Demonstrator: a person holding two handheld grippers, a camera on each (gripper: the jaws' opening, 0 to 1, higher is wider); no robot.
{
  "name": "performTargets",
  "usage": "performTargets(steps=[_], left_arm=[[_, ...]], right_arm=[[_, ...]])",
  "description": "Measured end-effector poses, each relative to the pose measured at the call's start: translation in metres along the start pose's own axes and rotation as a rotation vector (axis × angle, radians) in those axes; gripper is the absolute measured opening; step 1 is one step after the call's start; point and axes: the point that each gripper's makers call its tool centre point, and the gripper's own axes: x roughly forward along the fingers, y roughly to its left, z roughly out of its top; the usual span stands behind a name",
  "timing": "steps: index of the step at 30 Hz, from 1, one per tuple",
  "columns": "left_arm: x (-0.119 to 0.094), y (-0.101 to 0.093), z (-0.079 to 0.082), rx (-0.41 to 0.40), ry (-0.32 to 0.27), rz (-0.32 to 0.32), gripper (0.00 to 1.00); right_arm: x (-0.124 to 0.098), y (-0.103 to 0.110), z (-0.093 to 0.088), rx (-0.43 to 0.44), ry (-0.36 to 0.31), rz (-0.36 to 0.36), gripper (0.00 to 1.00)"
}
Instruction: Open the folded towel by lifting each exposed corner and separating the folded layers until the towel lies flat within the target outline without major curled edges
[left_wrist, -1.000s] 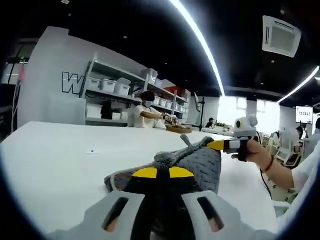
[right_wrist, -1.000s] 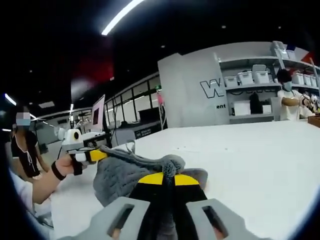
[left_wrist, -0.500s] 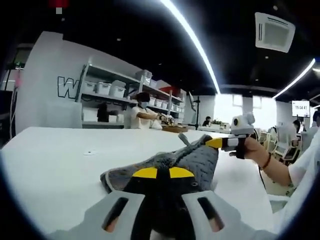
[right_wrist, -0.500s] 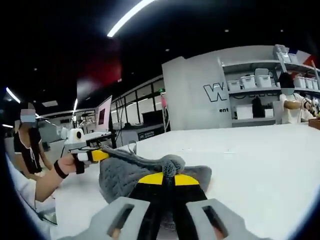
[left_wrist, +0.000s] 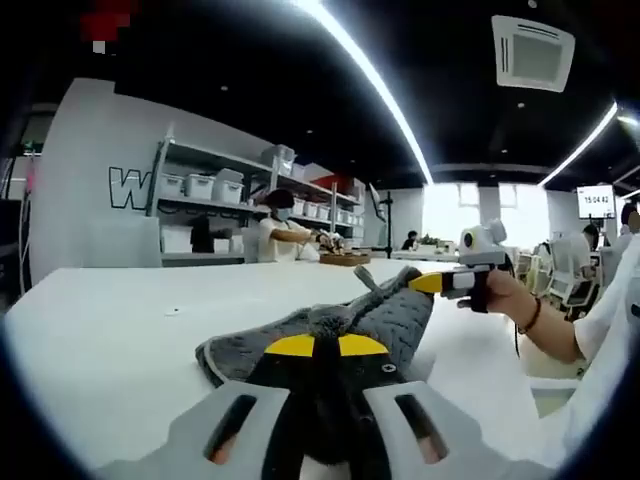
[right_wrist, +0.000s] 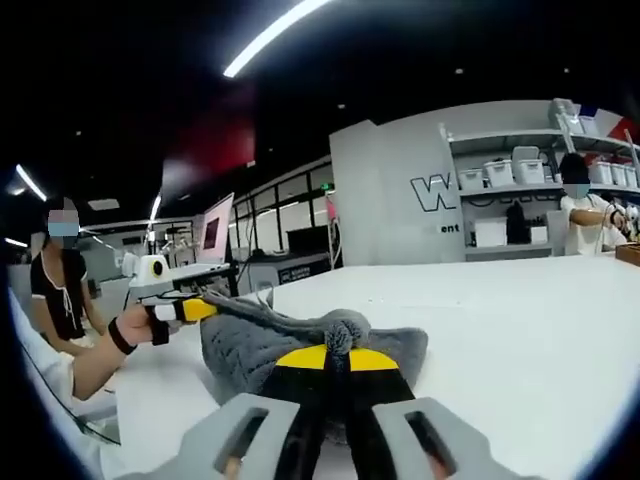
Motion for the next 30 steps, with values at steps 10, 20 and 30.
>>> performTargets(steps=[10, 20, 30], left_arm=[[-0.011, -0.012, -0.002, 0.031, -0.007, -0.006, 0.03], [-0.026, -0.027, -0.001, 0.069, -0.022, -0.025, 0.03], [-0.04, -0.039, -0.002, 0.093, -0.033, -0.057, 0.04]], right_arm=[[-0.014, 0.012, 0.002, -0.038, -0.022, 0.02, 0.0], [-0.029, 0.022, 0.0, -0.061, -0.042, 0.035, 0.0], [-0.046, 0.033, -0.005, -0.072, -0.07, 0.059, 0.0]])
